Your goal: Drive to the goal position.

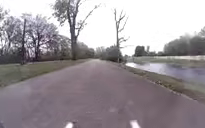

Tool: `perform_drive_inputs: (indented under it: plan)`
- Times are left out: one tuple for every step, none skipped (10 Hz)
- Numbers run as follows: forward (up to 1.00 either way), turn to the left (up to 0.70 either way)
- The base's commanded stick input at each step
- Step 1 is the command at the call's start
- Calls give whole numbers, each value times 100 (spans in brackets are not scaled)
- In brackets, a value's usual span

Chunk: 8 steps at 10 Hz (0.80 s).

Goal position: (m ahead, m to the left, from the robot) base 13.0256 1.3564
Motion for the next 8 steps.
perform_drive_inputs:
  plan:
    - [70,0]
    - [70,0]
    - [70,0]
    - [70,0]
    - [70,0]
    - [70,0]
    - [70,0]
    - [70,0]
